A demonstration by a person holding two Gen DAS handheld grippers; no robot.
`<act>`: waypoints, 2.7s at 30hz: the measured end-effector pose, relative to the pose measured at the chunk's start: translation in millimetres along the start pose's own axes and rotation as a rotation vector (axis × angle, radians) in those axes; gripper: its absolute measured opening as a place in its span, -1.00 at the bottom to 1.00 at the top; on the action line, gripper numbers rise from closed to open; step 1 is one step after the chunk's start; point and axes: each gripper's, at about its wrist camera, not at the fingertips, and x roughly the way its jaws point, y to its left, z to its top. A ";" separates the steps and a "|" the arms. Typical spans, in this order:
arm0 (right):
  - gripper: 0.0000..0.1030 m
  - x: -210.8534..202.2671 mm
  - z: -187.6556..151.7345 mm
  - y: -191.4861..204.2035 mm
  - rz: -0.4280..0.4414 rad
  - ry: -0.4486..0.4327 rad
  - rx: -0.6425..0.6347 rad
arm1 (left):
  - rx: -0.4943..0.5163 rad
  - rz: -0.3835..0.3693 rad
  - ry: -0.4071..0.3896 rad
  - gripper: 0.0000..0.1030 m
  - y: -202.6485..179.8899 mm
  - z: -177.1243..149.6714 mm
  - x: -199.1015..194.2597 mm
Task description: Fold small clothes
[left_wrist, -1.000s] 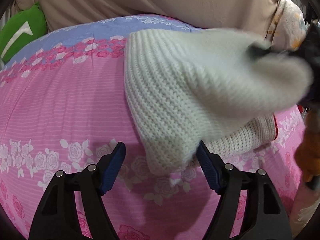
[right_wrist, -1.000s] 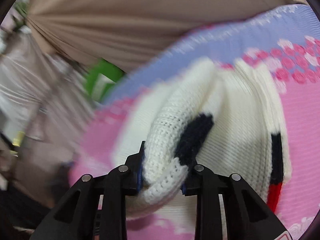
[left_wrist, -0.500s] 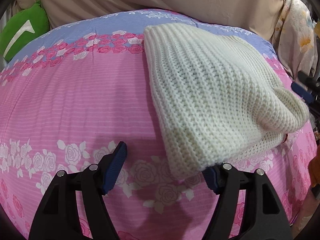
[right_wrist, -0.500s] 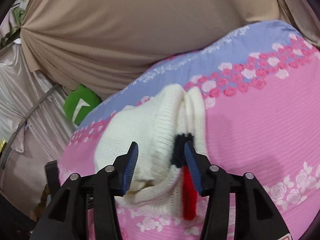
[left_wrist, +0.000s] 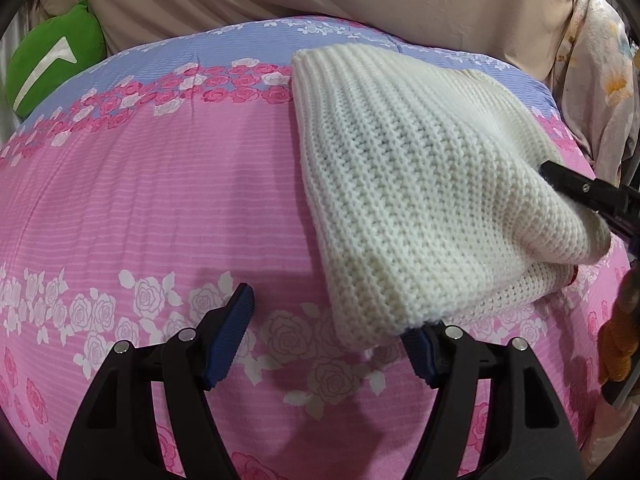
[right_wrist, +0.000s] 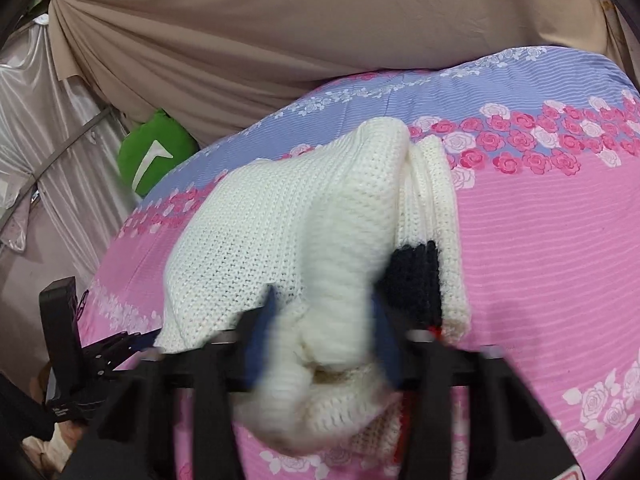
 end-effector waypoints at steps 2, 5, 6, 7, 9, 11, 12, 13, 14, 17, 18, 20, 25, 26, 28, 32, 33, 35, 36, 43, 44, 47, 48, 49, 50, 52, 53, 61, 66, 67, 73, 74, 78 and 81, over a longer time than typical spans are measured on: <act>-0.64 -30.4 8.2 3.9 0.105 -0.082 0.022 | -0.003 0.004 0.000 0.32 0.2 -0.2 -0.8; -1.00 -66.1 12.9 -4.4 0.197 -0.169 0.051 | -0.012 0.002 0.004 0.31 3.4 -1.3 -2.2; -1.00 -65.1 10.7 -16.0 0.154 -0.160 0.066 | -0.016 -0.002 0.002 0.30 4.1 -2.1 -3.9; -1.00 -57.2 7.5 -26.7 0.072 -0.123 0.076 | -0.017 -0.008 -0.002 0.29 4.1 -2.8 -6.3; -0.97 -43.0 -1.8 -47.3 -0.070 -0.049 0.122 | -0.008 -0.030 -0.013 0.30 1.2 -4.6 -13.9; -0.80 -51.2 -9.8 -55.6 0.008 -0.083 0.194 | 0.015 -0.040 -0.028 0.31 -4.9 -6.1 -20.2; -0.76 -57.0 -11.2 -52.9 0.069 -0.108 0.207 | 0.030 -0.031 -0.029 0.31 -7.9 -6.2 -20.5; -0.58 -62.1 -8.8 -45.8 0.106 -0.124 0.199 | 0.039 -0.020 -0.030 0.32 -10.2 -5.5 -19.0; -0.08 -64.6 -4.5 -36.7 0.113 -0.131 0.175 | 0.043 -0.010 -0.030 0.35 -11.7 -5.2 -16.6; 0.42 -52.4 8.1 -3.8 0.098 -0.097 0.077 | 0.034 -0.017 -0.022 0.35 -12.8 -1.9 -8.0; 0.42 -40.4 9.7 4.1 0.081 -0.054 0.052 | 0.034 -0.011 -0.027 0.35 -12.8 -0.7 -6.6; 0.43 -6.1 5.8 10.9 0.057 0.058 0.045 | 0.040 0.004 -0.030 0.29 -13.6 1.8 -3.4; -0.53 -2.1 12.5 18.0 0.141 0.023 0.048 | 0.050 -0.057 0.002 -0.31 -11.1 5.8 1.5; -0.54 -22.1 19.3 17.8 0.177 -0.047 0.053 | 0.054 -0.054 0.005 -0.37 -11.0 6.1 1.1; -0.55 -54.0 26.6 7.6 0.197 -0.141 0.064 | 0.061 -0.058 0.011 -0.37 -10.1 5.6 1.3; -0.56 -0.1 -2.2 -50.2 -0.031 0.061 0.136 | 0.078 -0.057 0.005 -0.35 -11.8 3.4 3.9; -0.57 -1.3 -11.2 -57.5 0.036 0.011 0.151 | 0.083 -0.052 0.004 -0.35 -12.8 3.1 4.0; -0.52 -11.7 -11.0 -54.7 0.032 0.008 0.144 | 0.088 -0.059 0.012 -0.35 -12.8 2.5 1.8; -0.49 -16.2 -10.1 -49.2 0.014 0.002 0.127 | 0.087 -0.075 0.018 -0.35 -12.3 1.0 -2.4; -0.03 -43.5 9.5 -26.8 0.033 -0.060 0.101 | 0.110 -0.140 -0.099 -0.19 -10.6 3.9 -72.4; 0.11 -43.1 20.0 -26.5 0.038 -0.079 0.103 | 0.108 -0.143 -0.125 -0.11 -11.8 10.6 -78.5; 0.25 -22.0 47.2 -29.3 -0.004 -0.072 0.080 | 0.114 -0.129 -0.187 -0.03 -25.4 36.4 -80.2; 0.27 -5.3 56.2 -32.9 -0.011 -0.033 0.085 | 0.119 -0.123 -0.194 -0.03 -32.0 44.4 -74.9; 0.28 10.7 61.5 -34.5 -0.022 0.011 0.092 | 0.125 -0.111 -0.188 -0.03 -40.3 54.0 -65.2; 0.00 25.1 66.1 -35.3 -0.046 0.055 0.090 | 0.128 -0.103 -0.174 -0.03 -47.2 59.7 -55.5; -0.68 34.8 72.4 -23.4 -0.087 0.083 0.021 | 0.130 -0.072 -0.135 -0.03 -57.2 67.7 -33.5; -0.68 26.8 75.0 -16.3 -0.060 0.042 0.001 | 0.133 -0.053 -0.124 -0.03 -59.6 69.7 -25.8; -0.66 49.6 59.4 -56.3 -0.129 0.057 0.083 | 0.163 0.022 -0.129 -0.02 -67.7 63.0 -12.0; -0.49 -7.7 49.1 -30.5 -0.077 -0.063 0.084 | 0.174 0.047 -0.131 0.02 -69.4 60.6 -8.9; -0.37 -19.2 40.4 -24.5 -0.074 -0.077 0.071 | 0.173 0.045 -0.132 0.02 -68.9 60.3 -8.7; 0.12 -31.3 -11.8 -6.4 -0.079 -0.043 0.054 | 0.191 0.073 -0.149 0.07 -74.9 56.2 -5.7; 0.11 -25.8 -17.8 -5.1 -0.066 -0.026 0.058 | 0.195 0.080 -0.153 0.07 -76.0 55.4 -5.6; -0.83 -21.2 -25.8 5.3 -0.044 -0.032 0.026 | 0.183 0.071 -0.154 0.07 -74.2 54.9 -9.6; -0.84 -63.3 -21.0 25.1 0.024 -0.150 -0.038 | 0.148 0.033 -0.166 0.10 -62.9 51.6 -25.8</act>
